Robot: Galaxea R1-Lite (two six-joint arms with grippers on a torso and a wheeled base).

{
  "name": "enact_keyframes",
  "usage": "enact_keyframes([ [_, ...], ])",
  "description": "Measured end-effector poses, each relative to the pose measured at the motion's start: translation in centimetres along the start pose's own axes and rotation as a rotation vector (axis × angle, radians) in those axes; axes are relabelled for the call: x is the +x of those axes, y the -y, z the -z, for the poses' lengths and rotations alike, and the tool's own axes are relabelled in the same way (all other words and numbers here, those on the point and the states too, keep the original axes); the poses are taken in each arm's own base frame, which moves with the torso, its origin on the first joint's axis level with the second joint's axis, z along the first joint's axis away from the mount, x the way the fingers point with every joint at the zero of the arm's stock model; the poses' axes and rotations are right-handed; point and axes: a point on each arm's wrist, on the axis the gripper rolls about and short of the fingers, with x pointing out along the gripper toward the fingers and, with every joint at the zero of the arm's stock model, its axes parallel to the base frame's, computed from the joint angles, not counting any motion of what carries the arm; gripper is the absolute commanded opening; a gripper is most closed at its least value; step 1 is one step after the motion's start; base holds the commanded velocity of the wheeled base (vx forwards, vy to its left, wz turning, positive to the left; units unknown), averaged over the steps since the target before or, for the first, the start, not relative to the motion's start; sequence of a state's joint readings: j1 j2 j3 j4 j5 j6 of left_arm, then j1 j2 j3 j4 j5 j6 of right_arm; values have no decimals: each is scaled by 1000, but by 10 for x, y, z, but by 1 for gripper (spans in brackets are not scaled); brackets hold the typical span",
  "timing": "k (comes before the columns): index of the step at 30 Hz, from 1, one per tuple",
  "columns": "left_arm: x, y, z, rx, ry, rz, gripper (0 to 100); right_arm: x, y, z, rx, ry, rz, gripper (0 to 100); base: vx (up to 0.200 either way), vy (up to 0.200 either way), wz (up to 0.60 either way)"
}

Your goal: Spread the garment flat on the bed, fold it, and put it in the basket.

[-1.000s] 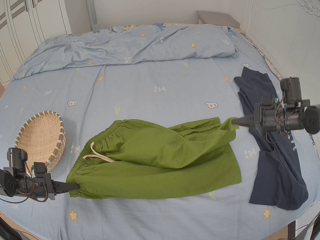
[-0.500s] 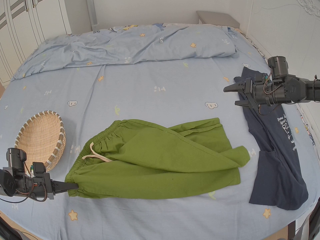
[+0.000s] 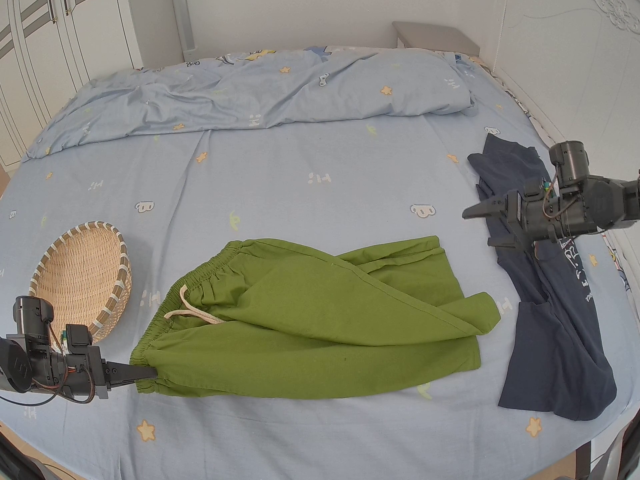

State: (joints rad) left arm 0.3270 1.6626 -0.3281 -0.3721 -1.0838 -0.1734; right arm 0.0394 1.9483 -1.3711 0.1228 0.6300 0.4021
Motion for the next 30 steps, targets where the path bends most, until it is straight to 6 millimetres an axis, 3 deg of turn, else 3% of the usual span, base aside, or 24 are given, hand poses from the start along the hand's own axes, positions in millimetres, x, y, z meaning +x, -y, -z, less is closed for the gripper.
enact_keyframes([
  [10,2,-2,1,8,-8,1,0,-64,-4,85,-76,-83,-44,100,0,0,0],
  [15,2,-2,1,18,-11,0,0,-81,-4,124,-113,-120,-60,100,0,0,0],
  [20,2,-3,2,24,-15,0,0,-78,1,150,-129,-167,-76,100,0,0,0],
  [30,3,-5,2,23,-16,-1,0,-40,21,158,-177,-171,-107,100,0,0,0],
])
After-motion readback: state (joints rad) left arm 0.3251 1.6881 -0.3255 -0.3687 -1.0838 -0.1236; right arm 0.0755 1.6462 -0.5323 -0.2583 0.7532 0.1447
